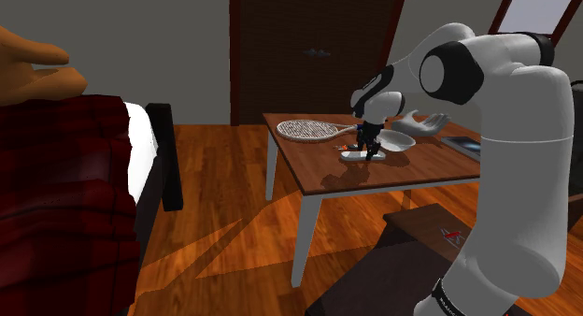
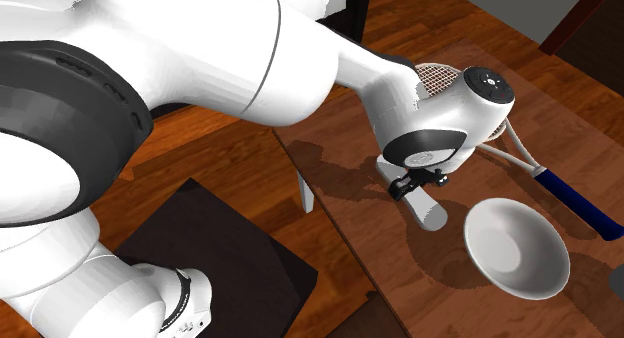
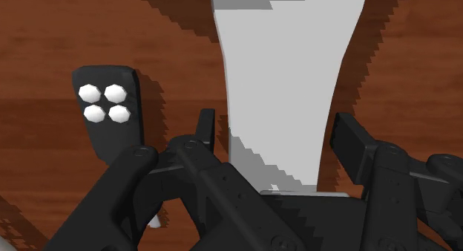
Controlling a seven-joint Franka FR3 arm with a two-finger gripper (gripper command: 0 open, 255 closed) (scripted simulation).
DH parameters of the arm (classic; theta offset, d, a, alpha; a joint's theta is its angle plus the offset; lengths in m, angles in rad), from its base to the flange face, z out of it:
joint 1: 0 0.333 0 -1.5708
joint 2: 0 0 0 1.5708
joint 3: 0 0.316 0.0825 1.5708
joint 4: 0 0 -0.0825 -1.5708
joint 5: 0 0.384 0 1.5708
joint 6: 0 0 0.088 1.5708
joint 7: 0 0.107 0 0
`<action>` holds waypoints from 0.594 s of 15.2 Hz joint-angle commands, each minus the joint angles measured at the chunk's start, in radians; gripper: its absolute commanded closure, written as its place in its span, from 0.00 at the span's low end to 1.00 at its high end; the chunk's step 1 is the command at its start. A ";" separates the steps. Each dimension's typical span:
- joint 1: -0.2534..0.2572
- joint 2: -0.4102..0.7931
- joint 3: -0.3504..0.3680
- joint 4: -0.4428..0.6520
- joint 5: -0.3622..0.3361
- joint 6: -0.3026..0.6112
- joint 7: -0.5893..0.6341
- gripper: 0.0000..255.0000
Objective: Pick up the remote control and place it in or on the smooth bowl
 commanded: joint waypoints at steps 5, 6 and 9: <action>0.000 0.000 0.000 0.000 0.000 0.000 0.000 1.00; 0.000 0.000 0.000 0.000 0.000 0.000 0.000 1.00; 0.010 -0.025 -0.013 0.012 -0.023 -0.031 0.014 1.00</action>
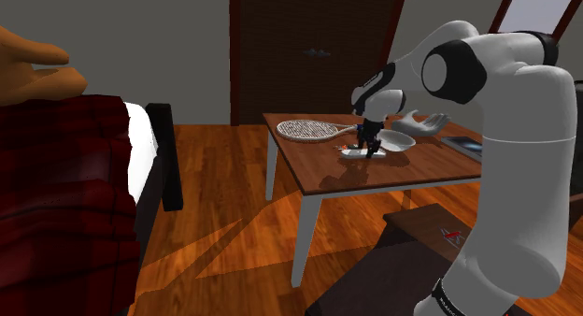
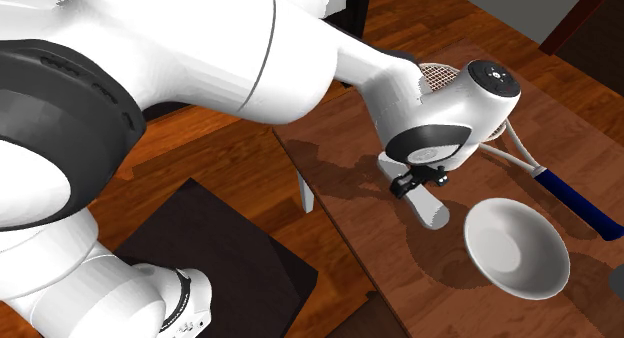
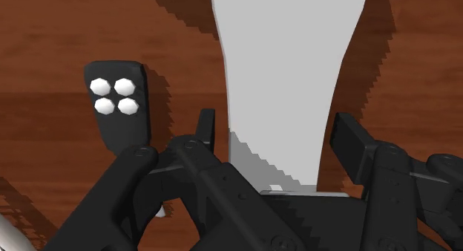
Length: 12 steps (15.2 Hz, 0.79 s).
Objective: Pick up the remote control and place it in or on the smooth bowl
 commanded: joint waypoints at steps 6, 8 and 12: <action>0.021 -0.057 -0.027 0.032 -0.052 -0.074 0.032 1.00; 0.026 -0.071 -0.032 0.044 -0.065 -0.096 0.040 1.00; 0.034 -0.096 -0.042 0.071 -0.088 -0.141 0.056 1.00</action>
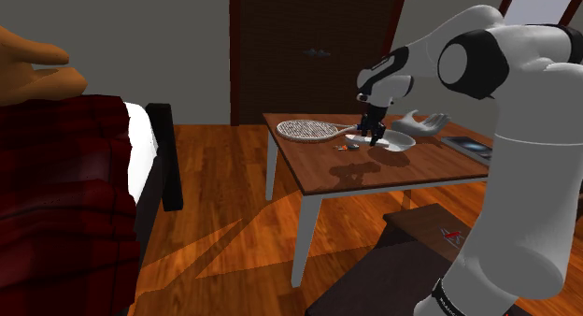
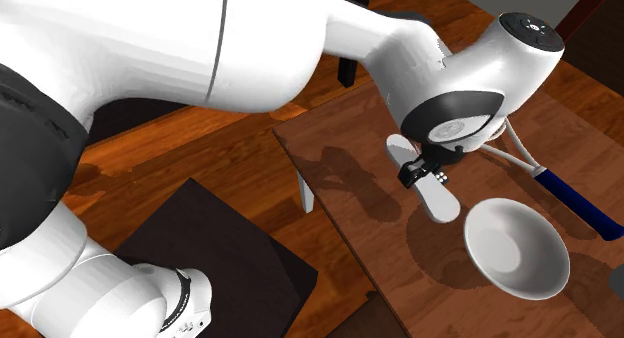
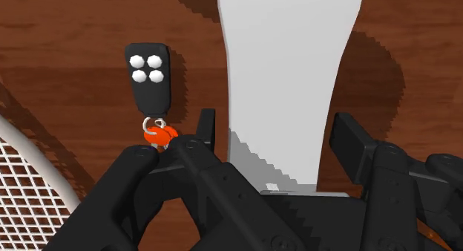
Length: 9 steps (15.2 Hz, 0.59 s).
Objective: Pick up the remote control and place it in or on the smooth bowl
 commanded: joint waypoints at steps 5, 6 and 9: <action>0.010 -0.034 -0.012 0.048 -0.031 -0.071 0.021 1.00; 0.011 -0.038 -0.013 0.056 -0.036 -0.083 0.024 1.00; 0.014 -0.051 -0.017 0.083 -0.048 -0.119 0.032 1.00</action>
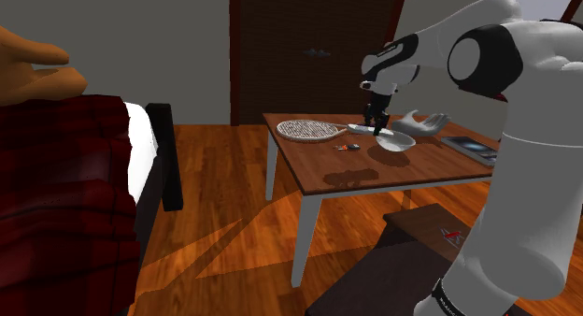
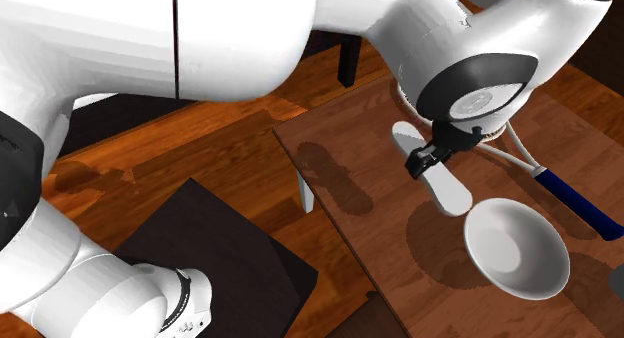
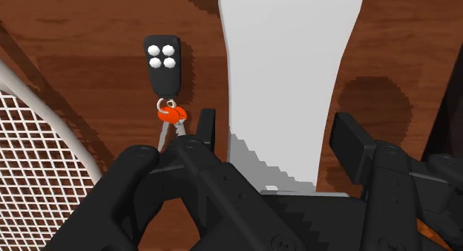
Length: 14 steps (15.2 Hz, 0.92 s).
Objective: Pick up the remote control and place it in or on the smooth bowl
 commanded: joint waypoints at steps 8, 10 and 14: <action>-0.166 0.159 -0.007 0.217 0.114 -0.105 -0.167 1.00; -0.233 0.219 0.001 0.294 0.152 -0.137 -0.215 1.00; -0.378 0.345 0.025 0.480 0.222 -0.213 -0.293 1.00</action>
